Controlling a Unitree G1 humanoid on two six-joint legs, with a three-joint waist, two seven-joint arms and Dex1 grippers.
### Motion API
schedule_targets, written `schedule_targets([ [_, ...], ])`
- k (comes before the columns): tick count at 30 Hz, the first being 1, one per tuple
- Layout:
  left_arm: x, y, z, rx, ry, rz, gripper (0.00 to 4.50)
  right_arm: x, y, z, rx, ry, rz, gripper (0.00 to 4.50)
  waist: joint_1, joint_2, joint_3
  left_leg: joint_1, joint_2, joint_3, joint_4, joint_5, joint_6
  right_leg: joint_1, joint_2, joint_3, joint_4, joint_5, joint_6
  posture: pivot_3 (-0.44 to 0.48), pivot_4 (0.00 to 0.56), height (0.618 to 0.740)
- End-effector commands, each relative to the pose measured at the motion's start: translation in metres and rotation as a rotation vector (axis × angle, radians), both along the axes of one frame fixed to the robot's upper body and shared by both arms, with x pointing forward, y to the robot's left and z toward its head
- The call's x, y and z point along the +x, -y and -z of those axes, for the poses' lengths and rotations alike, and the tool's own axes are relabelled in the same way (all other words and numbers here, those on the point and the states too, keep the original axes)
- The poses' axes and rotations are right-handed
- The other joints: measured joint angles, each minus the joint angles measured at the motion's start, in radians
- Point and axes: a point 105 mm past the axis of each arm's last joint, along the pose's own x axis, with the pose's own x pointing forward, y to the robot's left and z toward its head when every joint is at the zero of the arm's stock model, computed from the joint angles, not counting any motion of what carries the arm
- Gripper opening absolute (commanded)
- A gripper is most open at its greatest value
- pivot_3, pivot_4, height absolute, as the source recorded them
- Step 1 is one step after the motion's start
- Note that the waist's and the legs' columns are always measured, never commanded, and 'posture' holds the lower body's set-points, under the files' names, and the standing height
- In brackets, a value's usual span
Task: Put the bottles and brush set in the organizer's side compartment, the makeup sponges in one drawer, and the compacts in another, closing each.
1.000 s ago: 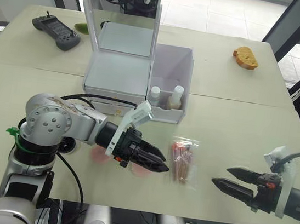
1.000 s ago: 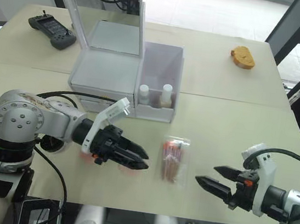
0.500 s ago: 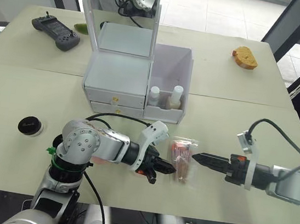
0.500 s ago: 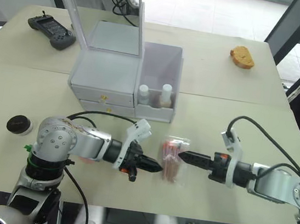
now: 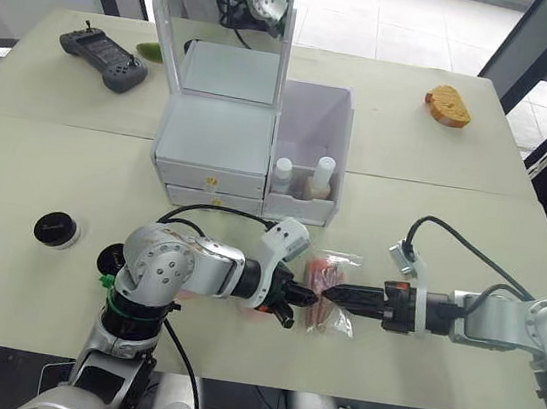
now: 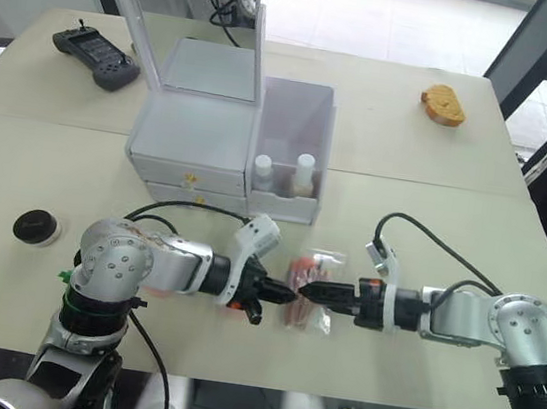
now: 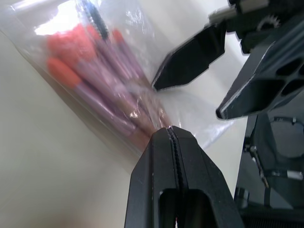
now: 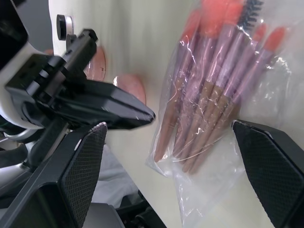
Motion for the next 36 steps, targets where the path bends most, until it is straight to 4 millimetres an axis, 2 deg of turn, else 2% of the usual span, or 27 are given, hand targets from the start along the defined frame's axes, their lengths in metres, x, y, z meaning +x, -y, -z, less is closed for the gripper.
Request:
schedule_targets([
  [1, 0.004, -0.004, -0.023, -0.077, 0.055, -0.004, 0.03, 0.001, 0.016, -0.030, 0.009, 0.080, 0.009, 4.50, 0.002, 0.000, 0.000, 0.000, 0.000, 0.000, 0.000, 0.000, 0.000, 0.000, 0.000, 0.000, 0.000, 0.000, 0.000, 0.000, 0.150, 0.705],
  [4, 0.003, 0.002, -0.031, -0.130, 0.046, 0.017, 0.03, -0.003, 0.026, -0.046, -0.004, 0.123, -0.004, 4.50, 0.004, 0.000, 0.000, 0.000, 0.000, 0.000, 0.000, 0.000, 0.000, 0.000, 0.000, 0.000, -0.001, 0.000, 0.000, 0.000, 0.150, 0.705],
  [7, 0.001, 0.009, -0.026, -0.121, 0.024, 0.031, 0.03, -0.007, 0.034, -0.051, -0.045, 0.129, 0.000, 4.50, 0.006, 0.000, 0.000, 0.000, 0.000, 0.000, 0.000, 0.000, 0.000, 0.000, 0.000, -0.001, -0.001, 0.000, 0.000, 0.000, 0.150, 0.705],
  [12, -0.003, 0.015, -0.003, -0.035, -0.021, 0.062, 0.03, -0.008, 0.038, -0.032, -0.103, 0.084, 0.019, 4.50, 0.000, 0.000, 0.000, 0.000, 0.000, 0.000, 0.000, 0.000, 0.000, 0.001, 0.000, 0.000, -0.001, 0.000, 0.000, 0.000, 0.150, 0.705],
  [15, 0.001, 0.012, 0.002, 0.004, -0.011, 0.061, 0.03, -0.007, 0.037, -0.020, -0.125, 0.066, 0.020, 4.50, -0.003, 0.000, 0.000, 0.000, 0.000, 0.000, 0.000, 0.000, 0.000, 0.000, 0.000, 0.000, -0.001, 0.000, 0.000, 0.000, 0.150, 0.705],
  [18, -0.002, 0.008, 0.015, 0.078, -0.009, 0.068, 0.03, 0.004, 0.035, -0.006, -0.147, 0.061, 0.046, 4.50, -0.004, 0.000, 0.000, 0.001, 0.000, 0.000, 0.000, 0.000, 0.000, 0.000, 0.000, 0.000, -0.001, 0.000, 0.000, 0.000, 0.150, 0.705],
  [23, 0.004, 0.005, 0.032, 0.178, 0.020, 0.075, 0.03, 0.013, 0.018, 0.005, -0.107, 0.057, 0.011, 4.50, -0.003, 0.000, -0.002, 0.001, 0.000, 0.000, 0.000, 0.000, 0.000, 0.001, 0.000, -0.001, -0.001, 0.000, 0.000, 0.000, 0.150, 0.705],
  [29, 0.007, 0.003, 0.032, 0.184, 0.038, 0.081, 0.03, 0.018, -0.002, 0.011, -0.049, 0.033, -0.042, 4.50, -0.006, 0.000, -0.003, 0.003, 0.000, -0.001, -0.001, 0.000, 0.000, 0.003, 0.000, -0.001, -0.001, 0.000, 0.000, 0.000, 0.150, 0.705],
  [35, 0.008, 0.002, 0.030, 0.174, 0.039, 0.069, 0.03, 0.011, -0.013, 0.018, -0.009, -0.011, -0.078, 4.50, -0.006, 0.000, -0.004, 0.004, 0.000, -0.001, -0.001, 0.000, 0.000, 0.004, 0.000, -0.001, -0.001, 0.000, 0.000, 0.000, 0.150, 0.705],
  [36, 0.008, 0.002, 0.031, 0.174, 0.039, 0.069, 0.01, 0.010, -0.016, 0.019, 0.007, -0.017, -0.080, 4.32, -0.006, 0.000, -0.004, 0.004, 0.000, -0.001, -0.001, 0.000, 0.000, 0.004, 0.000, -0.001, -0.001, 0.000, 0.000, 0.000, 0.150, 0.705],
])
